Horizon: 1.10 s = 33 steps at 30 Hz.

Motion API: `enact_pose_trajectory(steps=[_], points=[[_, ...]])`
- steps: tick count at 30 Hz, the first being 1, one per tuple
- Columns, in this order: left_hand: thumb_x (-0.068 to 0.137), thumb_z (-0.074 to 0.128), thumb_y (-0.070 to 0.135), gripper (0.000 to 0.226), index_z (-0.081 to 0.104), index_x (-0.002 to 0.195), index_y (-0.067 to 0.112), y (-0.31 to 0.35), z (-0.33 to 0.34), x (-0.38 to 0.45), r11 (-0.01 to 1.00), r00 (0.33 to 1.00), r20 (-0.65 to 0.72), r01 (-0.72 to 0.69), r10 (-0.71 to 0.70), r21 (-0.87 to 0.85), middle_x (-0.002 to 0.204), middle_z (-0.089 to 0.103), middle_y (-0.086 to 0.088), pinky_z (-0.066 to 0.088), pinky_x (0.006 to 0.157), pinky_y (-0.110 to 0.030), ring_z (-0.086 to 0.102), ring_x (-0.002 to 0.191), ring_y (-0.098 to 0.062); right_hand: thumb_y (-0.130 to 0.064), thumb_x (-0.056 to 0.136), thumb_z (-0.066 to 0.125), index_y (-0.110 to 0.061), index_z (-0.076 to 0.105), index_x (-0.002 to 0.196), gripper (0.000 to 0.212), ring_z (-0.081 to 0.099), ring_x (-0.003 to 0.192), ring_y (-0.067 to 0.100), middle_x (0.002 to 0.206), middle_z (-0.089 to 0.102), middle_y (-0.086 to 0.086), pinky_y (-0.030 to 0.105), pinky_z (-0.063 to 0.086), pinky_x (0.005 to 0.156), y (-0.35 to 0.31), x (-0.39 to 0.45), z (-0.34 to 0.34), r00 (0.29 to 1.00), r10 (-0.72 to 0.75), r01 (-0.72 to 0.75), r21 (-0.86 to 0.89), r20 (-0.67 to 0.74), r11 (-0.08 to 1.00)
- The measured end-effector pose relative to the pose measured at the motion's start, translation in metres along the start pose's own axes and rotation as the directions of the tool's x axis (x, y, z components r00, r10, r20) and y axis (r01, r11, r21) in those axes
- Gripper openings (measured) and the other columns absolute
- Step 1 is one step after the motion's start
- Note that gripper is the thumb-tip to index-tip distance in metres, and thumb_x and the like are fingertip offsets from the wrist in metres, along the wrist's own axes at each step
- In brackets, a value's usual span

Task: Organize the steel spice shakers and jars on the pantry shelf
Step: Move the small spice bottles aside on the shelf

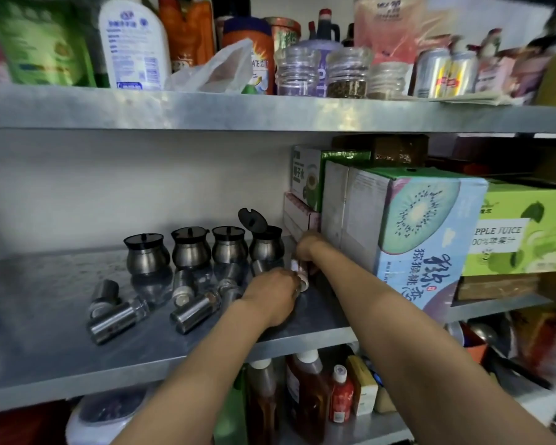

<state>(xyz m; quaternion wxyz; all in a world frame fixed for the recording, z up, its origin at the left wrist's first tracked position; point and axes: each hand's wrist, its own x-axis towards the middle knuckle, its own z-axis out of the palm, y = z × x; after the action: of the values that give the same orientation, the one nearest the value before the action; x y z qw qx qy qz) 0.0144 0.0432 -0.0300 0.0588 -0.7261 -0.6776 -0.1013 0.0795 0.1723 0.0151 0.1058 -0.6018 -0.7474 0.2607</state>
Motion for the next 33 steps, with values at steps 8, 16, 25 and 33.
enact_pose_trajectory(steps=[8,16,25,33], points=[[0.096,0.04,0.027,0.037,0.052,0.132,0.023,-0.01,-0.009,-0.014,0.998,1.0,0.004,0.001,-0.001,-0.06,0.137,0.053,-0.006,0.045,0.098,-0.041,0.052,0.121,-0.027,-0.018,0.079,0.078,-0.033,-0.008,0.156,0.116,0.031,0.144,0.023,0.164,-0.004,-0.01,0.035,0.04,0.111,-0.021,-0.028,-0.033,0.975,-0.209,0.207,-0.036,-0.07,0.978],[0.095,0.04,0.018,0.032,0.061,0.119,0.02,-0.03,-0.034,-0.042,0.98,0.986,-0.029,0.162,-0.167,-0.114,0.124,0.063,-0.01,0.05,0.09,-0.041,0.059,0.11,-0.03,-0.015,0.077,0.073,-0.011,0.019,0.155,0.095,0.039,0.137,0.024,0.164,0.005,0.004,0.034,0.058,0.073,-0.021,-0.07,-0.044,0.968,-0.249,0.228,-0.292,-0.037,0.929],[0.095,0.04,0.022,0.03,0.062,0.116,0.02,-0.032,-0.036,-0.065,0.979,0.983,-0.041,0.171,-0.176,-0.113,0.116,0.064,-0.013,0.052,0.083,-0.043,0.062,0.1,-0.032,-0.017,0.084,0.067,-0.009,0.028,0.151,0.077,0.044,0.135,0.027,0.153,0.035,0.014,0.031,0.046,0.099,-0.013,-0.093,-0.044,0.97,-0.241,0.209,-0.418,-0.025,0.884],[0.094,0.043,0.022,0.025,0.064,0.106,0.019,-0.033,-0.041,-0.071,0.978,0.982,-0.069,0.164,-0.174,-0.132,0.108,0.067,-0.009,0.053,0.078,-0.042,0.062,0.093,-0.029,-0.023,0.091,0.062,-0.007,0.019,0.155,0.078,0.033,0.143,0.015,0.163,0.014,0.001,0.023,0.041,0.101,-0.009,-0.101,-0.049,0.964,-0.255,0.21,-0.378,-0.071,0.902]])
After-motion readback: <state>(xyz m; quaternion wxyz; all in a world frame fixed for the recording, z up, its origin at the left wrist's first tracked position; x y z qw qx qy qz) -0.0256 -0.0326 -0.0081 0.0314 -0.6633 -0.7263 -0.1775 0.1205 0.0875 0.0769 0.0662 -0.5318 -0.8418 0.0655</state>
